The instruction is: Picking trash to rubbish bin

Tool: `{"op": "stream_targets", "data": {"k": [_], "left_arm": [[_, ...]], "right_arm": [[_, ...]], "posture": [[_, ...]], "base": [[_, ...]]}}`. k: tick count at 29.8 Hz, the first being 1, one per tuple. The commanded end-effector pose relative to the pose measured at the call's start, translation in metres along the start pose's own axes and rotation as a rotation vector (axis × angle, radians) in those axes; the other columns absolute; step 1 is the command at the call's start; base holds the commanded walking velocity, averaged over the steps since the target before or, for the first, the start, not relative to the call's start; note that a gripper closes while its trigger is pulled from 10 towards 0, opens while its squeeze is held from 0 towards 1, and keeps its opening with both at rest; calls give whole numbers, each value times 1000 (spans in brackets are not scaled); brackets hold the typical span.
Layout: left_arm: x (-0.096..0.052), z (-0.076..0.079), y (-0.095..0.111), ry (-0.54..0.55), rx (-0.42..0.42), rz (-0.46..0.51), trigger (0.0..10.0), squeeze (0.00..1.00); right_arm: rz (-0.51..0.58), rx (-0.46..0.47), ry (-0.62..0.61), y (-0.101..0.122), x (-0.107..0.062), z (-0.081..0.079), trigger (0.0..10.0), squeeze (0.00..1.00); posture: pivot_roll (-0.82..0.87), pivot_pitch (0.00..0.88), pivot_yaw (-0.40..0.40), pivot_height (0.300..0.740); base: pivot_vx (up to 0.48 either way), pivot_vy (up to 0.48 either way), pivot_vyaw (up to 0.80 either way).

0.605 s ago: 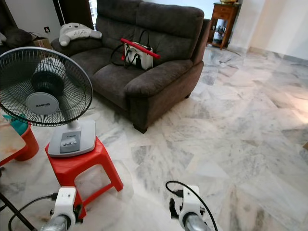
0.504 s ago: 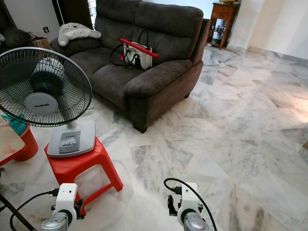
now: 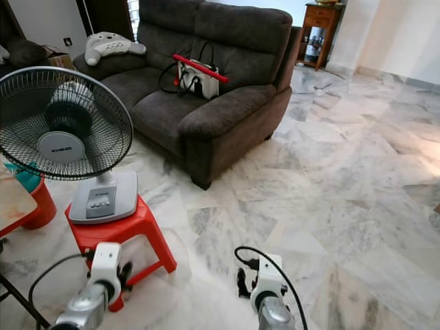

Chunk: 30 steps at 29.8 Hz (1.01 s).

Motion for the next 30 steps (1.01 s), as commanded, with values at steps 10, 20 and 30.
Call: {"op": "stream_targets", "data": {"k": [10,20,30], "left_arm": [[-19,-20,-45,77,-5,-134,10000,0],[-36,-31,-77,123,-21,-229,10000,0],[-45,-28,-95,123,-12,-300,10000,0]], "right_arm": [[3,-29,10,-2,-1,-5,10000,0],[-40,-14,-21,-19,-6,7,10000,0],[-86,-21,-41,-33,-11,13,10000,0]], "posture": [[-8,0,5,740],[-2,0,3,740],[-1,0,8,740]], "base": [[0,0,644],[0,0,800],[0,0,800]]}}
Point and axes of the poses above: a point about 5 cm out from each wrist's last joint towards the gripper, its own x axis pointing out of the wrist towards the gripper, its own y axis along the axis of the wrist's last joint, z = x × y, the point moved 5 cm from there along x, pointing out of the wrist towards the gripper, and after that the axes turned 8 degrees about x, right-handed, at the moved point
